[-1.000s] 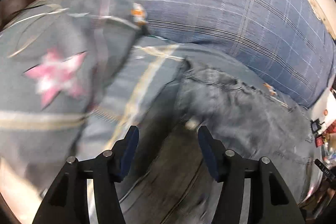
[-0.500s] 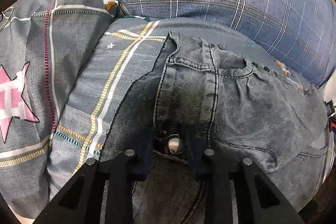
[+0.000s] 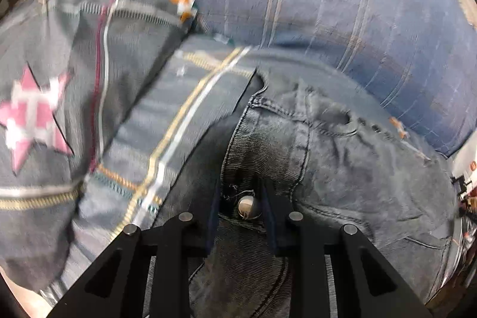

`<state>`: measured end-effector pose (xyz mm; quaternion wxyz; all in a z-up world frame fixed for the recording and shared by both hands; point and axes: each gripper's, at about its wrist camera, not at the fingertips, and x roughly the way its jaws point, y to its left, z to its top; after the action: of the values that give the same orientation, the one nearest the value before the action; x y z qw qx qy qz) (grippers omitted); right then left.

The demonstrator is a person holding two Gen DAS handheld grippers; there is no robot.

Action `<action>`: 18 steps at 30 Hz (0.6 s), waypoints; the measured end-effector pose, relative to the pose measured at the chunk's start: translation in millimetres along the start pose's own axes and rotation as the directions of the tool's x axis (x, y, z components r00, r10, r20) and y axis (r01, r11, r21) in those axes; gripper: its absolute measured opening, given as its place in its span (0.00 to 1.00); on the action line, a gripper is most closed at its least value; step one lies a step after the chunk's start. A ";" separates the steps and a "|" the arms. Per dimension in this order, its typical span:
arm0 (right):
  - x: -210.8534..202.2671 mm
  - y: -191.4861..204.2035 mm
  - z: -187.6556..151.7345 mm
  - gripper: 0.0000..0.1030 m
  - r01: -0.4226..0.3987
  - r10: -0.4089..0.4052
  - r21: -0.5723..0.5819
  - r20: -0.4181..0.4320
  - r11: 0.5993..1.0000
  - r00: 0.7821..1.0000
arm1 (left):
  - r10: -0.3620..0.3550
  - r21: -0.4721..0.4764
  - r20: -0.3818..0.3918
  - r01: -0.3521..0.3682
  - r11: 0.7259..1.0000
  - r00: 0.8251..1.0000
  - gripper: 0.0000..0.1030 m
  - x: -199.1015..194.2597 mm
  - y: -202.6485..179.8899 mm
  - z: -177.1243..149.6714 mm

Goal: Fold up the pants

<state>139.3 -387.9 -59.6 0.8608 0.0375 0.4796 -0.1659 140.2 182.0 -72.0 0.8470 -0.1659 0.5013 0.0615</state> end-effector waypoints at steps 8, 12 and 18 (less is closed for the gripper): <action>-2.8 -36.3 -12.3 0.67 -0.125 0.126 0.110 -0.004 0.986 0.992 | 0.003 0.011 0.047 -0.004 1.000 0.999 0.50 -21.9 -2.5 9.1; -10.0 -30.9 -10.8 0.72 -0.147 0.144 0.090 0.041 0.985 0.989 | 0.000 -0.014 0.069 0.001 1.000 0.998 0.68 -22.0 -0.4 10.4; 17.2 -12.2 -25.7 0.70 -0.097 0.098 0.011 -0.078 0.995 0.992 | 0.039 0.033 -0.014 -0.038 0.999 0.999 0.16 -8.2 0.7 15.1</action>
<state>122.8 -397.9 -86.7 0.8482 0.0706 0.5102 -0.1239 148.5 188.4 -58.4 0.8446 -0.1426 0.5115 0.0683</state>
